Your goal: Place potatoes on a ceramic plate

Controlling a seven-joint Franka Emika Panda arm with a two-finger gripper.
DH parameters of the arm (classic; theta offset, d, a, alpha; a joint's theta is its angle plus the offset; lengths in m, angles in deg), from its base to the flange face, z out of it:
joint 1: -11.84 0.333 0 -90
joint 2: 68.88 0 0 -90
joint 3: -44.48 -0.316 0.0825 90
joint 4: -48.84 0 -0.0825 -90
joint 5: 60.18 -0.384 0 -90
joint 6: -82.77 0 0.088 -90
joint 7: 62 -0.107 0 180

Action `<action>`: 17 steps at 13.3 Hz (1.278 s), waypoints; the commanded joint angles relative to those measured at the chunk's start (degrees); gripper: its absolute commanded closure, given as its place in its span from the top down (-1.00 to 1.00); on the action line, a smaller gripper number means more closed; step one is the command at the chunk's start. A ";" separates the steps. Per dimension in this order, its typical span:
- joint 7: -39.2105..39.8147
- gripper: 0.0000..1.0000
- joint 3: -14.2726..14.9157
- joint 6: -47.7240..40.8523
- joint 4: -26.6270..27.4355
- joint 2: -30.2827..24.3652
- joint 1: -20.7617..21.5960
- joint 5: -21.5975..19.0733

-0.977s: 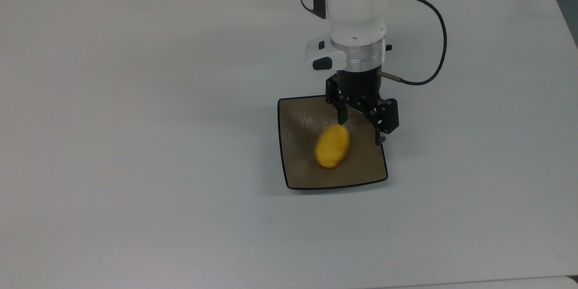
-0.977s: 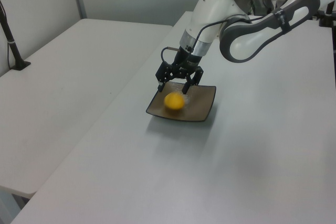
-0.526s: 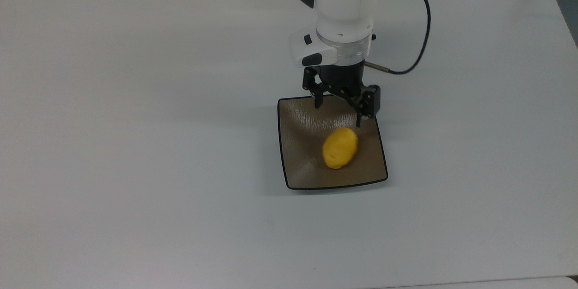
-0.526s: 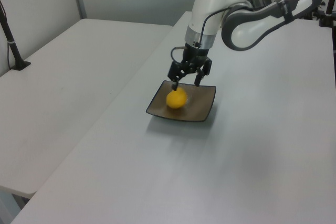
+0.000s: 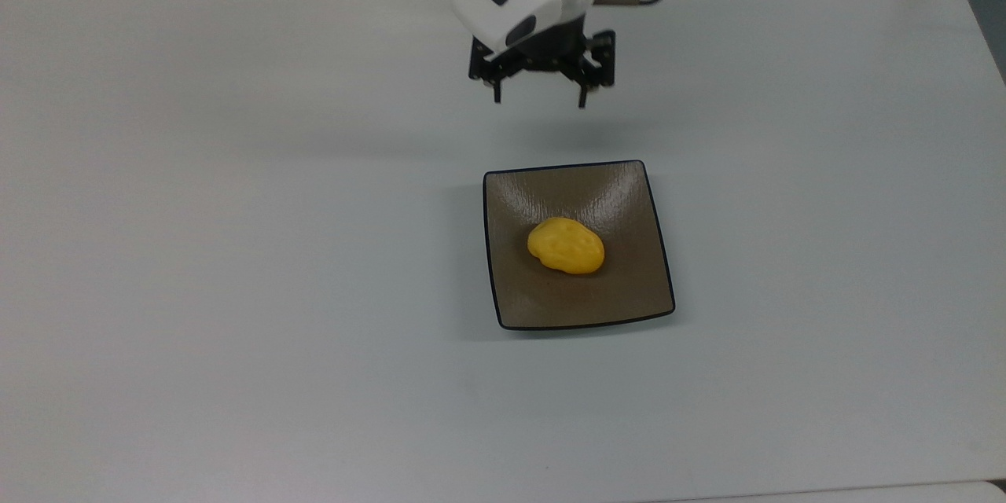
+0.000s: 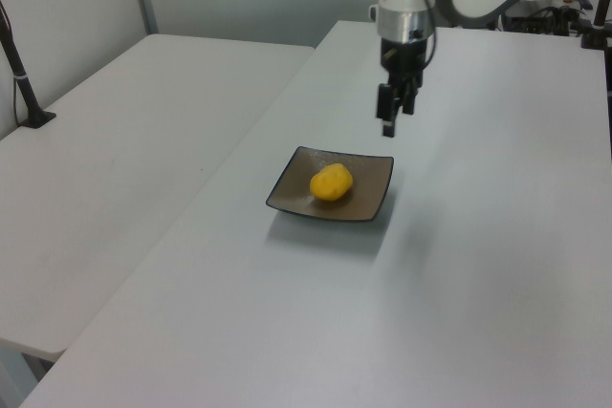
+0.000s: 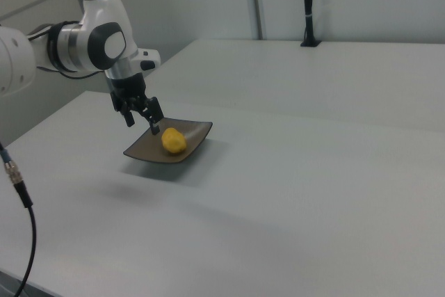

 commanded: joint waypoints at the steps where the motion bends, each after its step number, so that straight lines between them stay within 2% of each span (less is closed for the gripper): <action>1: 6.24 1.00 0.68 -0.19 12.33 -10.98 -2.24 -1.18; 4: 7.30 1.00 2.34 -0.37 16.21 -16.61 -3.30 -1.70; 7: 8.17 1.00 4.71 -0.63 15.79 -17.67 -3.12 -3.29; 11: 13.35 1.00 9.28 -2.57 14.12 -16.98 -1.63 -3.38; 13: 13.72 1.00 12.96 -3.00 11.68 -14.88 0.82 -3.38; 14: 13.71 1.00 13.50 -3.61 10.18 -13.91 1.27 -3.38; 17: 14.94 1.00 13.51 -3.71 10.16 -13.55 1.27 -3.38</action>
